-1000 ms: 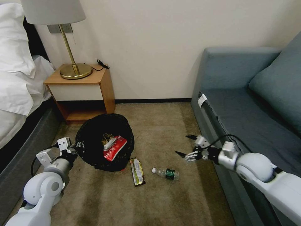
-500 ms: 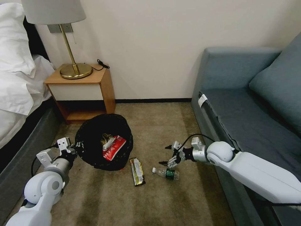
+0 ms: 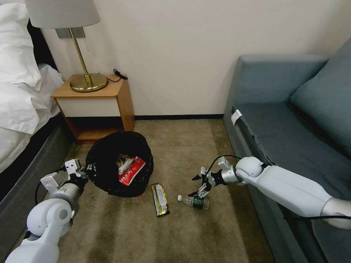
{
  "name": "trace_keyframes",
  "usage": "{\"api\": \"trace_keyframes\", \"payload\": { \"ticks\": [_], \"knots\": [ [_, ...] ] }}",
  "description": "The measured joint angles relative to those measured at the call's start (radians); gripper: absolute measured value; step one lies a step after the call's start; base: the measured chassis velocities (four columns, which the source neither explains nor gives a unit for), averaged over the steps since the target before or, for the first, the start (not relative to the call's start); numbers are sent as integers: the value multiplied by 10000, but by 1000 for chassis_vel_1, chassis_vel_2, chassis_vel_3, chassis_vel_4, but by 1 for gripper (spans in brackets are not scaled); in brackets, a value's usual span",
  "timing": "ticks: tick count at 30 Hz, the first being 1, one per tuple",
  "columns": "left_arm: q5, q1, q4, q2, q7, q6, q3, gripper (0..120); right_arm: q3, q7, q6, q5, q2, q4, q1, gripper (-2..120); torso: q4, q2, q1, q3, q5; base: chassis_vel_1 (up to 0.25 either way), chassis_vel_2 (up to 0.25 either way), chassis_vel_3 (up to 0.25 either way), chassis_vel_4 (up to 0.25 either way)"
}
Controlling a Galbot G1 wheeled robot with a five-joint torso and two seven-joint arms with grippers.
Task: Pick up the trash bin, then pick up the garbage on the floor and place it into the trash bin.
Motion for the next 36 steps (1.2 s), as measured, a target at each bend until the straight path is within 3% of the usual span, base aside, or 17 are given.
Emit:
{"api": "trace_keyframes", "payload": {
  "ticks": [11,21,36],
  "knots": [
    [-66,-102,137,70,66,-43,-62,2,-285,-760,256,-1148,1223,-2193,28,100,0,0,0,0,-2,0,0,0,0],
    [-169,-135,207,52,71,-45,-205,2,-153,-1235,916,-1920,2988,-4488,-64,100,4,0,-1,0,-1,0,0,0,0],
    [-211,-138,307,68,139,-80,-284,2,412,-1450,1555,-3058,3688,-5945,-293,100,0,0,-1,-1,-1,0,0,0,0]
  ]
}}
